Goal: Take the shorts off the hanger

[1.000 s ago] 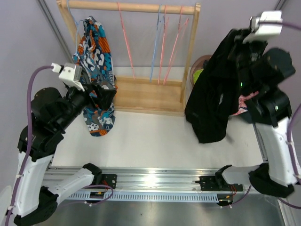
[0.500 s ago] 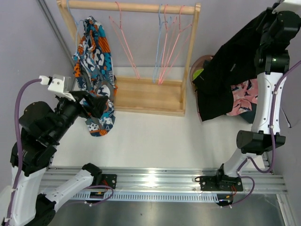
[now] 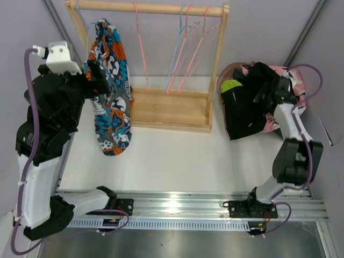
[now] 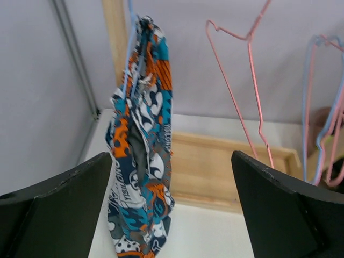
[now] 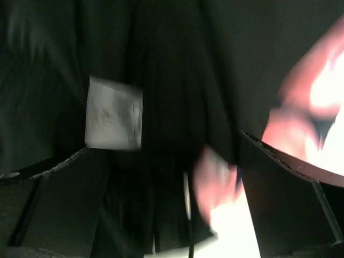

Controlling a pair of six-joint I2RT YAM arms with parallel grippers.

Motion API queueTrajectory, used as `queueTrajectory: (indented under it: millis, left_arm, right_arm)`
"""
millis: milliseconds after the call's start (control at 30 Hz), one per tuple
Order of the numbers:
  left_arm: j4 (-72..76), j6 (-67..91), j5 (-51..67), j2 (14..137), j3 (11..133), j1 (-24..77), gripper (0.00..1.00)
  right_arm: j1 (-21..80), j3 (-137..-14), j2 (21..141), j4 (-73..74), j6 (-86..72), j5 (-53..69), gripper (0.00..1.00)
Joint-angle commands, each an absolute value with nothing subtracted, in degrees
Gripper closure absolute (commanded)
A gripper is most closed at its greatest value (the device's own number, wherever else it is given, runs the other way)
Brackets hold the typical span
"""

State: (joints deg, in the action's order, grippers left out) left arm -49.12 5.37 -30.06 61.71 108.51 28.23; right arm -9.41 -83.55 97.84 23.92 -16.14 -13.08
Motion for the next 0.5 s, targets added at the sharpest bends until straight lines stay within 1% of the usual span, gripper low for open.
queueTrajectory:
  millis: [0,33,67,167,200,267,300,367,400,467]
  left_arm:
    - [-47.6,0.8,-38.3,66.9,116.2,27.2,0.01]
    - [-47.5,0.6,-37.2,68.2,117.4,25.3,0.01]
    - [-47.5,0.4,-36.7,70.9,119.3,24.2,0.01]
    - [-46.3,0.2,-34.3,74.3,121.0,19.7,0.01]
    - [-46.1,0.3,-33.1,76.6,121.5,18.2,0.01]
    - [-46.7,2.2,-29.6,79.4,123.7,13.4,0.01]
    - [-45.4,3.0,-29.2,80.9,123.6,12.0,0.01]
    - [-43.3,4.4,-27.0,81.9,121.8,7.9,0.01]
    - [-41.1,4.6,-25.7,82.3,120.7,6.9,0.01]
    - [-40.7,4.4,-24.7,84.5,121.0,4.5,0.01]
  right_arm:
    - [-4.6,-73.5,77.3,16.1,-20.1,-10.0,0.01]
    - [-3.3,-71.0,74.2,16.2,-19.3,-10.0,0.01]
    - [-1.8,-66.5,68.3,17.2,-18.8,-9.8,0.01]
    - [4.1,-59.5,58.5,19.0,-18.4,-10.3,0.01]
    - [5.4,-54.7,51.4,20.2,-18.4,-10.2,0.01]
    - [8.8,-50.7,44.2,23.0,-19.9,-9.7,0.0]
    - [9.5,-47.6,37.4,23.9,-20.5,-8.4,0.01]
    - [11.8,-44.7,31.4,25.0,-22.0,-6.9,0.01]
    - [12.6,-43.7,27.4,24.8,-22.3,-3.6,0.01]
    - [15.9,-43.6,25.8,25.5,-22.8,-2.3,0.0]
